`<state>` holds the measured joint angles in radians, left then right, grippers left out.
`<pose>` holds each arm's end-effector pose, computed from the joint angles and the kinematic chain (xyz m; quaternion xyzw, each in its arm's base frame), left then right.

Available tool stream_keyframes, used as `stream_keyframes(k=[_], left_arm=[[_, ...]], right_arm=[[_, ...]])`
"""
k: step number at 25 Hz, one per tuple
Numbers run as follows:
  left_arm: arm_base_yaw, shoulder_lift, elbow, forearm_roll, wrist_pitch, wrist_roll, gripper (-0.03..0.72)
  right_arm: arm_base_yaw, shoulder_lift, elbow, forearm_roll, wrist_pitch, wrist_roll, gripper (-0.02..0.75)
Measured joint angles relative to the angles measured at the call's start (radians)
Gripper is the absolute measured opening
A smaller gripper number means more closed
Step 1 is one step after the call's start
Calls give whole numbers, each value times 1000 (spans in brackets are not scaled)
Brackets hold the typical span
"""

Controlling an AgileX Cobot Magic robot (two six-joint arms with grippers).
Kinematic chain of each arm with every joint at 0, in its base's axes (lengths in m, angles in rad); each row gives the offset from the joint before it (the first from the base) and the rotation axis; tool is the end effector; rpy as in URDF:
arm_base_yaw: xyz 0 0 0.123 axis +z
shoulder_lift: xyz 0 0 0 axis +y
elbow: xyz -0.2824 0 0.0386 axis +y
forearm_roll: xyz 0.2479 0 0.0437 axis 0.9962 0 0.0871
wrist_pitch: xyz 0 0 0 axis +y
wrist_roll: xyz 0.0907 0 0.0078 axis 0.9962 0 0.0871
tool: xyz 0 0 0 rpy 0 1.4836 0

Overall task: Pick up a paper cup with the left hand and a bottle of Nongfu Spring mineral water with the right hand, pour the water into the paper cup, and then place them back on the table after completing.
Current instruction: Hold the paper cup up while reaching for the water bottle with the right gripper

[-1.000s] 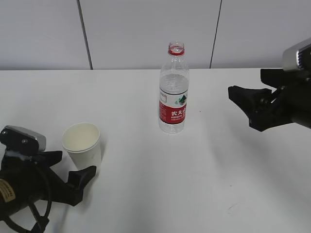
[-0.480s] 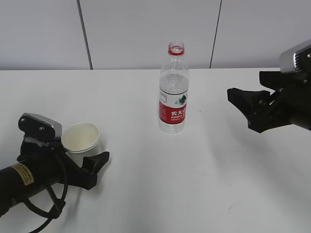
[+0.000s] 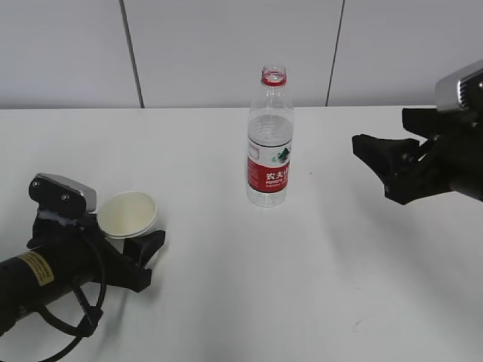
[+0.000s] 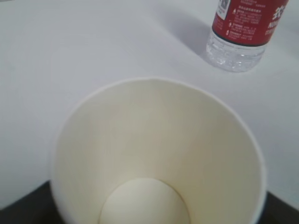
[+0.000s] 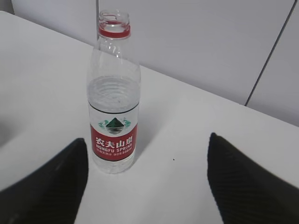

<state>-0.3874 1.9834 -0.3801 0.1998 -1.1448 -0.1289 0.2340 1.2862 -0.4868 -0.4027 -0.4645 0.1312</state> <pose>0.2413 -0.1162 0.0838 0.1904 0.8035 -0.1934 0.5298 0.2376 0.0730 0.2327 -0.2356 0.7620 0.0708 0.5990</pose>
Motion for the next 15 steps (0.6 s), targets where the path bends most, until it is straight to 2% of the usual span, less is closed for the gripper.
stream_keyframes(k=[3,10,15], left_arm=[[0,0,0,2,0,0,444],[0,0,-1,15,-1,0,438],[0,0,-1,17,0,0,438]], right_arm=[[0,0,0,0,-9,2,587],[0,85,-47,-45,-23,2,587],[0,210,-118,-81,-128,16,587]])
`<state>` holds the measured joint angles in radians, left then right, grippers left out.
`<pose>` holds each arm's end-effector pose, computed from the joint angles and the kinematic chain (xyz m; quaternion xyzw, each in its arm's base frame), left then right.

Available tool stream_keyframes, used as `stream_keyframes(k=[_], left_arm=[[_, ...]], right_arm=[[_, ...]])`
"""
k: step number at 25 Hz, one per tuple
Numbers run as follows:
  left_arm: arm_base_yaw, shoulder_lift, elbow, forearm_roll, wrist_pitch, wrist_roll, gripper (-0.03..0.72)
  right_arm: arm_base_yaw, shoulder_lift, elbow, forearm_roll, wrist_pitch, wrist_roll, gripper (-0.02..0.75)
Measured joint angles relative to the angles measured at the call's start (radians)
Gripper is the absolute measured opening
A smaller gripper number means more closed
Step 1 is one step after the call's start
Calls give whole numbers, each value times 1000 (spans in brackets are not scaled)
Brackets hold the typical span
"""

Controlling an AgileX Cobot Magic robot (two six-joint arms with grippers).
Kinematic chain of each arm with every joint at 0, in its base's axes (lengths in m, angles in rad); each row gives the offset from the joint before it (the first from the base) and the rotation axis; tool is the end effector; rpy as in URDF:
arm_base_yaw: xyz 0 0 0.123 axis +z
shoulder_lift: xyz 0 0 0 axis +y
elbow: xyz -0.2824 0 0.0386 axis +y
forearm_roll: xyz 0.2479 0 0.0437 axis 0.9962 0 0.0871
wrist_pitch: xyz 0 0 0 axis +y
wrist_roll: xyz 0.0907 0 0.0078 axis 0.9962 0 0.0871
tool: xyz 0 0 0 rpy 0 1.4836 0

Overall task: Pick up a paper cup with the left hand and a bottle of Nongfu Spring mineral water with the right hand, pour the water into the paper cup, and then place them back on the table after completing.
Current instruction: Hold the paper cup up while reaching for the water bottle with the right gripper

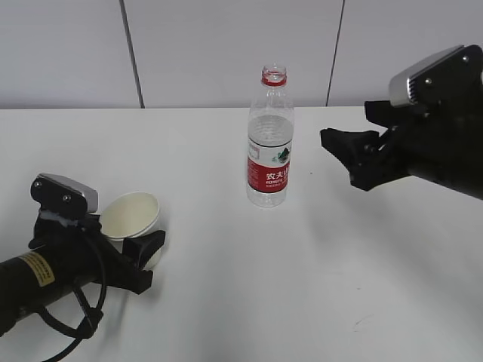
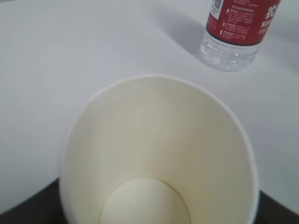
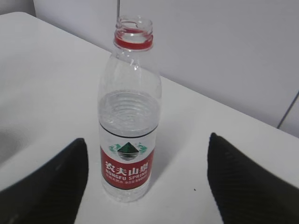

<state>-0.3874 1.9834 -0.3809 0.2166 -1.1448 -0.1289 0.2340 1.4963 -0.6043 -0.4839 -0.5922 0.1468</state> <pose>0.2408 -0.1175 0.0839 0.1974 0.8017 -0.1975 0.5286 0.2785 0.0906 0.2186 -0.2714 0.7444 0.0950 0.6027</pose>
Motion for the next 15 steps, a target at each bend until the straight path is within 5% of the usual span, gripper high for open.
stream_keyframes(k=[15], left_arm=[[0,0,0,-1,0,0,438]], right_arm=[[2,397,-74,-50,-360,43,610]])
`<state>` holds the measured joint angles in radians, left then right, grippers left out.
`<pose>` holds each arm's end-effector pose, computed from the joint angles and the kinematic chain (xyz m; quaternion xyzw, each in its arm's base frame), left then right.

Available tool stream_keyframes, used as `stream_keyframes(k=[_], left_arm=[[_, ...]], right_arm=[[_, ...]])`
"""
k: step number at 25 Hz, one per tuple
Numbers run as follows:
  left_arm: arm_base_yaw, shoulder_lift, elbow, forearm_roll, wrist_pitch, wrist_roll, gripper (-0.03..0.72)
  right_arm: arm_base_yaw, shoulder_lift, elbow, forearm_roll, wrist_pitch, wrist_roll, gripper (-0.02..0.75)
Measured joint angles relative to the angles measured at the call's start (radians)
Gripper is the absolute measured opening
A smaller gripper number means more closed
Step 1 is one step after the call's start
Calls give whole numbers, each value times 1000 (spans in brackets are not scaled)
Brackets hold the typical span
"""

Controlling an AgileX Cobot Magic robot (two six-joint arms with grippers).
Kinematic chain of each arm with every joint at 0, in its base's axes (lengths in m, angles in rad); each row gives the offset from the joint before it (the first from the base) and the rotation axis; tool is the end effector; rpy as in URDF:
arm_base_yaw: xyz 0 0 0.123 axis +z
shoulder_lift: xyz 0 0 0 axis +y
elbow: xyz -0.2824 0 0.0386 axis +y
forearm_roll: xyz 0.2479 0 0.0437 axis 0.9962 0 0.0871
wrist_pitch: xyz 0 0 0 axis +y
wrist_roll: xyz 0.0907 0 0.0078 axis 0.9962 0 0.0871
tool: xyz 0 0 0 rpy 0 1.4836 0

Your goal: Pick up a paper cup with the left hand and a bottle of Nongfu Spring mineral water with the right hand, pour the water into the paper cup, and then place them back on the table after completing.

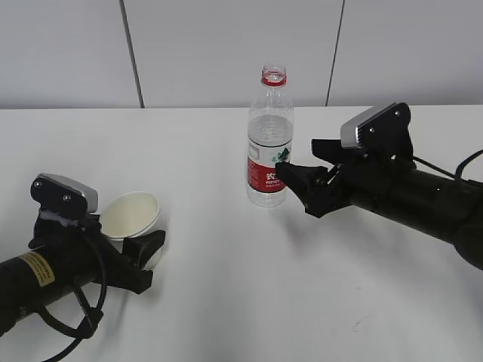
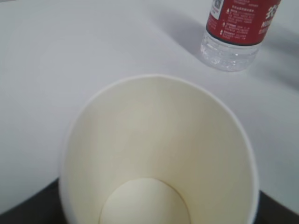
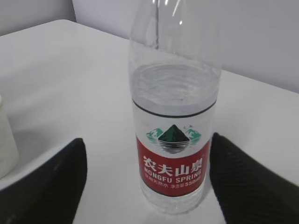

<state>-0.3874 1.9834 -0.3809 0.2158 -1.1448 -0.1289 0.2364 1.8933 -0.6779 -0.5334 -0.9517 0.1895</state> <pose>0.2408 -0.1174 0.0839 0.1971 0.8017 -0.1973 0.5286 0.3155 0.1148 0.1409 -0.2723 0.7334 0.1958 0.5913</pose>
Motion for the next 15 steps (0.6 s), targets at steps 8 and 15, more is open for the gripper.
stream_keyframes(k=[8,15], left_arm=[[0,0,0,-2,0,0,438],[0,0,0,-4,0,0,438]], right_arm=[[0,112,-113,31,-8,0,610],[0,180,-186,-11,-10,0,610]])
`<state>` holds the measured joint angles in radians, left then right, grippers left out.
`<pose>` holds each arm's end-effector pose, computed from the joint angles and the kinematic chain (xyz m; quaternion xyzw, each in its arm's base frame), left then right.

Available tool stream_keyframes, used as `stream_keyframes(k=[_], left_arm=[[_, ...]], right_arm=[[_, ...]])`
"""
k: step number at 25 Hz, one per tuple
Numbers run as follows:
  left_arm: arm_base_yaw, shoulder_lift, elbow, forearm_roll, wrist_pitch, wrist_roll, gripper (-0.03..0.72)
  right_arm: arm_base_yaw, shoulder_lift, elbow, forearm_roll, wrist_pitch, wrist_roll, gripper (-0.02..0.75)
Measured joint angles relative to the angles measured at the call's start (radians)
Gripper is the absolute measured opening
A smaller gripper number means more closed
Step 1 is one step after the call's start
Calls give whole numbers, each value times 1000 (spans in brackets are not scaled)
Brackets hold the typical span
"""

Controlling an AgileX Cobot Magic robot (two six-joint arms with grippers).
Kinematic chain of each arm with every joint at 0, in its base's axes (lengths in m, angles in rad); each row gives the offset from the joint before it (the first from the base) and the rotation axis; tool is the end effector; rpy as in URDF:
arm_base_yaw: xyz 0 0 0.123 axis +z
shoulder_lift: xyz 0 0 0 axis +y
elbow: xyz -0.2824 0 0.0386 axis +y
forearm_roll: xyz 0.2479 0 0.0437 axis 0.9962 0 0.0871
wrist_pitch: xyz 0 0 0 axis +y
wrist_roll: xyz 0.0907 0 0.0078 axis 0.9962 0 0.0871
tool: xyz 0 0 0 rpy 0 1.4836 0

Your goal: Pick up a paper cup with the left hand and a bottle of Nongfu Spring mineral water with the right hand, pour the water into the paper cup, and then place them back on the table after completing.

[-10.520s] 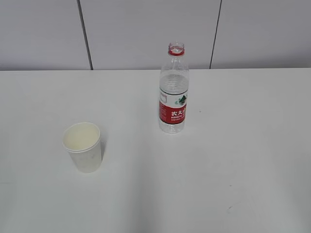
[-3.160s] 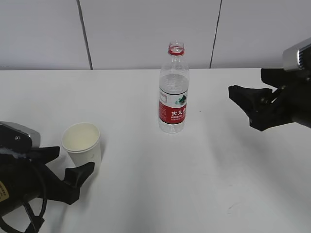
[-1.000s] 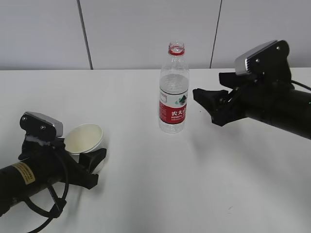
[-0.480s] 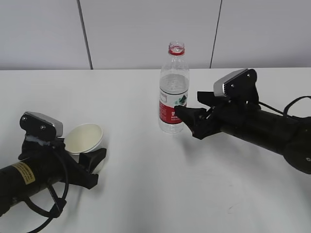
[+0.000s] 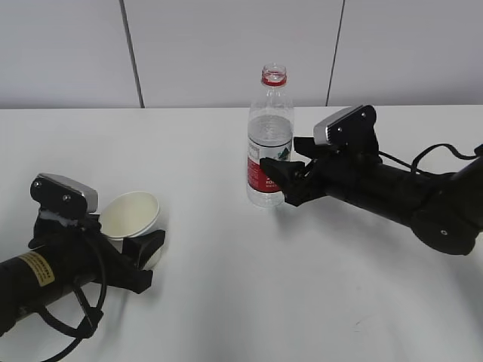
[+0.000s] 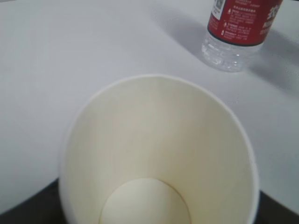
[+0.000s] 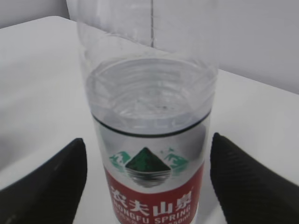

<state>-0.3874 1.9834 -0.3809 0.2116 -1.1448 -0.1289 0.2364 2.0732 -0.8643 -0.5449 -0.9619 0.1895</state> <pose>0.2410 -0.1171 0.0839 0.1953 0.8022 -0.1963 0.5290 0.3590 0.1263 0.1162 -0.2774 0.7269 0.1987 0.5960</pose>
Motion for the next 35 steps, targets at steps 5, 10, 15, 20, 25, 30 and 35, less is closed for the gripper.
stream_keyframes(k=[5,10,15,20,25,30,35], left_arm=[[0,0,0,-3,0,0,438],[0,0,0,-3,0,0,438],[0,0,0,-4,0,0,438],[0,0,0,-6,0,0,438],[0,0,-1,-9,10,0,438],[0,-7,-2,-11,27,0,437],[0,-60,-2,-11,126,-15,437]], right_arm=[[0,34,-41,-9,0,2,610],[4,73,-85,-13,2,19,610],[6,107,-133,-21,4,51,610],[6,114,-151,-23,11,51,587],[6,114,-152,-23,13,51,496],[6,107,-152,-50,25,52,456],[6,43,-152,-125,150,54,452]])
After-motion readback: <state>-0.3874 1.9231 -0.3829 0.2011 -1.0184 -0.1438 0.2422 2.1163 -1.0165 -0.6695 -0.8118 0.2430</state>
